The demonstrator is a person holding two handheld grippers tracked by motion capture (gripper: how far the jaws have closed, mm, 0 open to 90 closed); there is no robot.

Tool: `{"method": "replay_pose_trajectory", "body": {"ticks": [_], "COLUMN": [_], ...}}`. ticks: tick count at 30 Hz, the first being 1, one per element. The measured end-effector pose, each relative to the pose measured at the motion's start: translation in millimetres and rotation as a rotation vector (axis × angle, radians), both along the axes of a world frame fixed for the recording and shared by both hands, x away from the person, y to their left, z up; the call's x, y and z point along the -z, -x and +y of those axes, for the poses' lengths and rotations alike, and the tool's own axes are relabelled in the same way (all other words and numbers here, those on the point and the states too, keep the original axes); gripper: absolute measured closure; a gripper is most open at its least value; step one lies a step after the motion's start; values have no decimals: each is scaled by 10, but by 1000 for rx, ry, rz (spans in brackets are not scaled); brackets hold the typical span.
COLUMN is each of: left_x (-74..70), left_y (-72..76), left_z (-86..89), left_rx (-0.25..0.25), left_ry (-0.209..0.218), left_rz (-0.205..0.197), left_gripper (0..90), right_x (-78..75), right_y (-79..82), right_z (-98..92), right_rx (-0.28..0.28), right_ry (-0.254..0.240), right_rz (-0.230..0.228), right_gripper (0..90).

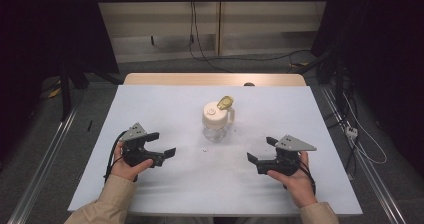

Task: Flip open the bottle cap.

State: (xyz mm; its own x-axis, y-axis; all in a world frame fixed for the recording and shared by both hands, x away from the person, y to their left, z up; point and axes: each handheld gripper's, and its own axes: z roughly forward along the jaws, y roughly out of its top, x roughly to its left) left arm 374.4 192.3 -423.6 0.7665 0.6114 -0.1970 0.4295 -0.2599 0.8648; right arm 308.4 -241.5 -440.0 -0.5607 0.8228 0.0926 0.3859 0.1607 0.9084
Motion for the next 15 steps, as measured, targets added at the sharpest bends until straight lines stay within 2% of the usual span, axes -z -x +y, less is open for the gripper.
{"method": "replay_pose_trajectory", "body": {"ticks": [15], "left_x": [45], "left_y": [37], "left_z": [118], "left_rx": [-12], "left_ry": [-6], "left_rz": [8], "left_gripper": [65], "right_x": [39], "right_y": [87], "right_z": [-74], "right_rx": [2], "right_ry": [2], "right_rz": [11], "right_gripper": [72]}}
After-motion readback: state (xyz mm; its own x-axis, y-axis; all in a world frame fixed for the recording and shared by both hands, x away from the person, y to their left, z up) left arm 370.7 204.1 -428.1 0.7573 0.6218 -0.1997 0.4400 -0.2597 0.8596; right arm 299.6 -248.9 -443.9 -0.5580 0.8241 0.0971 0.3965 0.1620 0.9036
